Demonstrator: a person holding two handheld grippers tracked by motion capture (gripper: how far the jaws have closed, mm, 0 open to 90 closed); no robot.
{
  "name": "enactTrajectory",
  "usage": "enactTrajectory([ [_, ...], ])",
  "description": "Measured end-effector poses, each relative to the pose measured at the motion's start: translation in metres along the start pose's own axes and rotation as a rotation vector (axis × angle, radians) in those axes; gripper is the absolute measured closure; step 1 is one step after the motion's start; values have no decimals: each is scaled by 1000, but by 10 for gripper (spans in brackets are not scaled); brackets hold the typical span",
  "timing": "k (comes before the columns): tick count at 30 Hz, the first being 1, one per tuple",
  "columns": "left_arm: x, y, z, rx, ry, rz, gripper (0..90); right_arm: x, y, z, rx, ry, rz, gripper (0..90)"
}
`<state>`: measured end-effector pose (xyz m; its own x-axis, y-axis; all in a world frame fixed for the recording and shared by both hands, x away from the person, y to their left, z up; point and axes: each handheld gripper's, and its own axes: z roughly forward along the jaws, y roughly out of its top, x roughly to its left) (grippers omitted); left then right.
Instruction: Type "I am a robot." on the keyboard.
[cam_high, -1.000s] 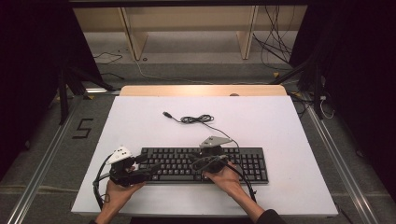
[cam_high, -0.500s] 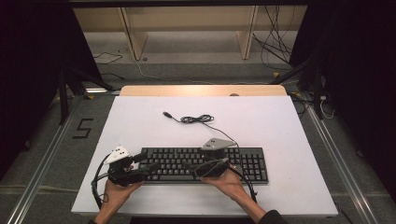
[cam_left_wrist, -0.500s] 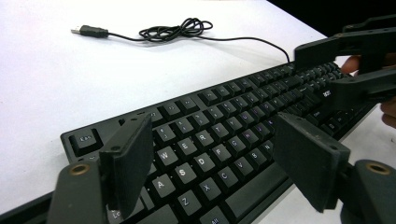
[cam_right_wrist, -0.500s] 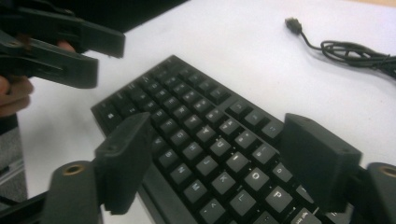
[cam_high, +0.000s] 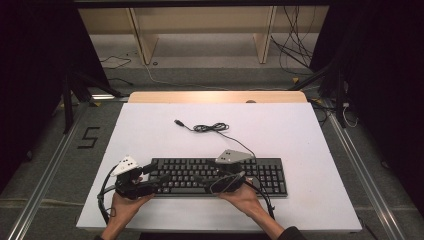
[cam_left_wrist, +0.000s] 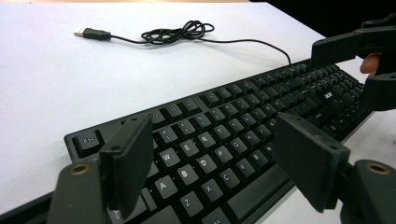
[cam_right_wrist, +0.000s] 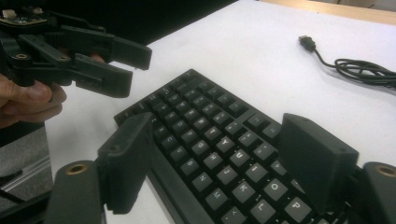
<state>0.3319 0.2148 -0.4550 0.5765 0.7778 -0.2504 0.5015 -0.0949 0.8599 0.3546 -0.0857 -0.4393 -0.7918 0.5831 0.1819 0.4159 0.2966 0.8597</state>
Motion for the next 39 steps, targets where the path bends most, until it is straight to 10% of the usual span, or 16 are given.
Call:
enactTrajectory([
  [27,2,0,-2,-17,12,-8,265,9,-2,31,131,24,-14,846],
  [39,4,1,-3,-23,26,-11,265,14,-5,47,187,26,-23,900],
])
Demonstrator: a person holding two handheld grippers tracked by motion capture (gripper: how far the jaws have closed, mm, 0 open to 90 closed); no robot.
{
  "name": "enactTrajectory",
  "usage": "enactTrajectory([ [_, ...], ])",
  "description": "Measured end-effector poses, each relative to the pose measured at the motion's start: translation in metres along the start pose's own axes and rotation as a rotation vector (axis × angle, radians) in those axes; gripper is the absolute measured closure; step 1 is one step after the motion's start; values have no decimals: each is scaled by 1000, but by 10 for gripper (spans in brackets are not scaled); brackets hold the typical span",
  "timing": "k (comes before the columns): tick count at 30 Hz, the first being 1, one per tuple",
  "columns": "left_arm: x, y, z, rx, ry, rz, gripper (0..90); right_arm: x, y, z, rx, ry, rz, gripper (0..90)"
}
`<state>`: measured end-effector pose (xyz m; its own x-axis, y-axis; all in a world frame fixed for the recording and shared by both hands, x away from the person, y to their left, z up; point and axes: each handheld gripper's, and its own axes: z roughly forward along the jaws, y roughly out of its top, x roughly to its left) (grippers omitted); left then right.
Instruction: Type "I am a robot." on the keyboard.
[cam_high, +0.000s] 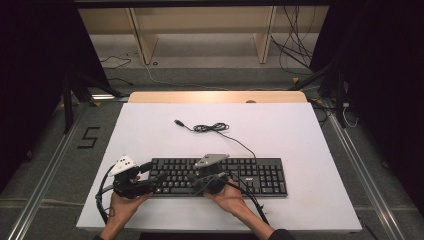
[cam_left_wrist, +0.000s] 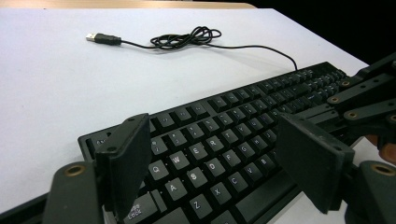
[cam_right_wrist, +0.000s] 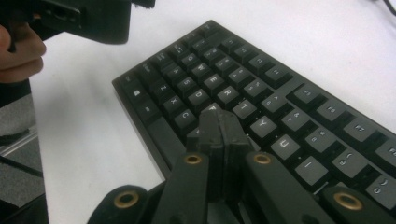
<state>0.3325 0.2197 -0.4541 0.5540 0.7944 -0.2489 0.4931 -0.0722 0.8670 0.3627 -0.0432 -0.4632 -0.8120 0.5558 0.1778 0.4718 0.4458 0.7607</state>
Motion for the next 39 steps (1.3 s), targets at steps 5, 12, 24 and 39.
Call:
enactTrajectory([
  [5,0,0,0,0,2,0,265,1,-1,8,21,-12,-4,900],
  [12,0,0,0,0,1,2,265,1,-4,18,50,-27,-13,900],
  [24,-1,0,0,1,-3,4,265,5,-5,21,72,-57,-37,900],
  [39,-2,0,0,-2,-9,5,265,-30,0,-24,-67,-76,67,803],
])
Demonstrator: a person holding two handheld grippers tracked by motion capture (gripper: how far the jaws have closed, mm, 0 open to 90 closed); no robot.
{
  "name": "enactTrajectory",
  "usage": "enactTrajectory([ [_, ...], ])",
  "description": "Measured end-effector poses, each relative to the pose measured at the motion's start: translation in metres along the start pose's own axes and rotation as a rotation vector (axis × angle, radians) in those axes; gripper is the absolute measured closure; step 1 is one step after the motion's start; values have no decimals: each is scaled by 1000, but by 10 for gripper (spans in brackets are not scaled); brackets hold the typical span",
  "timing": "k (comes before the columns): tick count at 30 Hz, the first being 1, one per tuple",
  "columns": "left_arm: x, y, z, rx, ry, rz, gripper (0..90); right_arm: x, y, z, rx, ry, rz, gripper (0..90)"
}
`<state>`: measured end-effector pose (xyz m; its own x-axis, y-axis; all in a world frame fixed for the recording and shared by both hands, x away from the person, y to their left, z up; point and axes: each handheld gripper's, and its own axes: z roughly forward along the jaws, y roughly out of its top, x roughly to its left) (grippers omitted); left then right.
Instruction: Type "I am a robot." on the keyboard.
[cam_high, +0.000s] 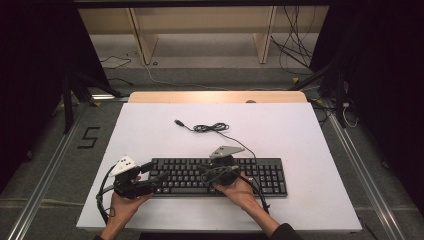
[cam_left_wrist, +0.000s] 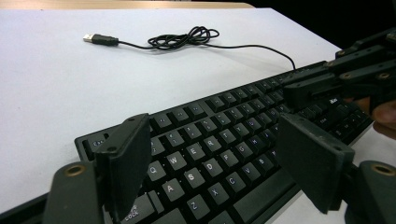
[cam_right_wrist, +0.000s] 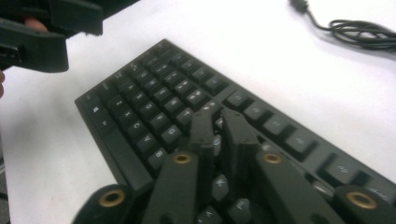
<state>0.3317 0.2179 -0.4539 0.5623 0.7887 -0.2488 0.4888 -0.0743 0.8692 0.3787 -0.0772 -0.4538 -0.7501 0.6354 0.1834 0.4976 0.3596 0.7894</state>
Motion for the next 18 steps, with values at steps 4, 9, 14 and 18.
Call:
enactTrajectory([
  [4,0,0,0,2,-2,3,265,-6,0,-10,-24,11,10,644],
  [9,0,0,0,2,-3,4,265,-10,0,-19,-50,1,20,468],
  [14,0,0,0,-2,-3,1,265,-11,0,-25,-79,-8,13,382],
  [18,0,0,0,0,-6,4,265,-11,0,-30,-104,-6,10,344],
])
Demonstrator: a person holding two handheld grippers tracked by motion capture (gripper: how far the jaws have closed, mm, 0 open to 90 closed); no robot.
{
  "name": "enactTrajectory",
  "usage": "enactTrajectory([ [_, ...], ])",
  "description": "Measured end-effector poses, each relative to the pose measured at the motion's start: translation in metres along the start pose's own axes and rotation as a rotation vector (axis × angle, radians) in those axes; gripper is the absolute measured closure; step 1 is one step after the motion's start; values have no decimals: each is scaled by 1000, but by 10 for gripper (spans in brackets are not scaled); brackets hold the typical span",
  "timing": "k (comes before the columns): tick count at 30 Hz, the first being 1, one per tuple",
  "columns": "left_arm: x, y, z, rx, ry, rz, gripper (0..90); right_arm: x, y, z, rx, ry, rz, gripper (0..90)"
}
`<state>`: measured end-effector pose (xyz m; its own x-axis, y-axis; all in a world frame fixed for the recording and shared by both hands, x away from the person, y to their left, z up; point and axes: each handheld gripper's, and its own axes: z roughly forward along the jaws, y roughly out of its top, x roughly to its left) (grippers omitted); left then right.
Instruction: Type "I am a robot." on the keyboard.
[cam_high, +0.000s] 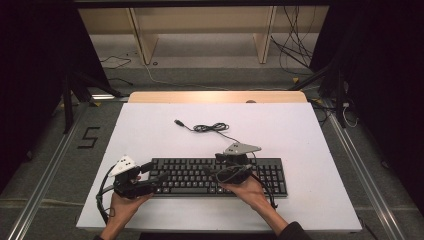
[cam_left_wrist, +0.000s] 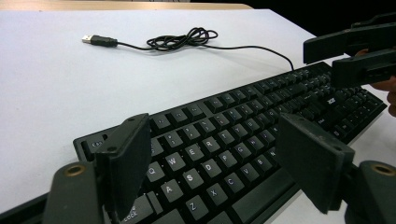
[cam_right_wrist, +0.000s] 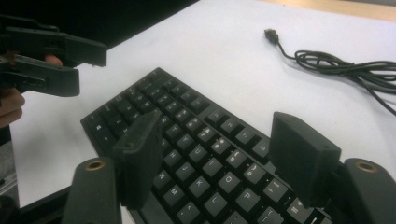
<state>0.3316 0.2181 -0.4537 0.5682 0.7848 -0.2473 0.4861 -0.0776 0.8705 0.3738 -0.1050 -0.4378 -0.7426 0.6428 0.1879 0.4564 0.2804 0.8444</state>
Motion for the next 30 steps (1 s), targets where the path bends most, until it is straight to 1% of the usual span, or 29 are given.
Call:
enactTrajectory([
  [5,0,0,0,-1,0,1,266,-1,-1,-6,-26,3,1,303],
  [7,0,0,0,-2,0,1,266,-2,-1,-8,-28,7,2,290],
  [13,0,0,0,-2,0,1,265,-3,-3,-10,-21,5,3,270],
  [20,-1,0,1,-3,-1,2,265,-4,-4,-7,-12,3,4,269],
  [24,-1,0,1,-3,-1,5,265,-5,-4,-5,-2,-2,8,290],
  [30,-2,0,1,-3,-1,7,265,-7,-4,0,29,-11,9,387],
])
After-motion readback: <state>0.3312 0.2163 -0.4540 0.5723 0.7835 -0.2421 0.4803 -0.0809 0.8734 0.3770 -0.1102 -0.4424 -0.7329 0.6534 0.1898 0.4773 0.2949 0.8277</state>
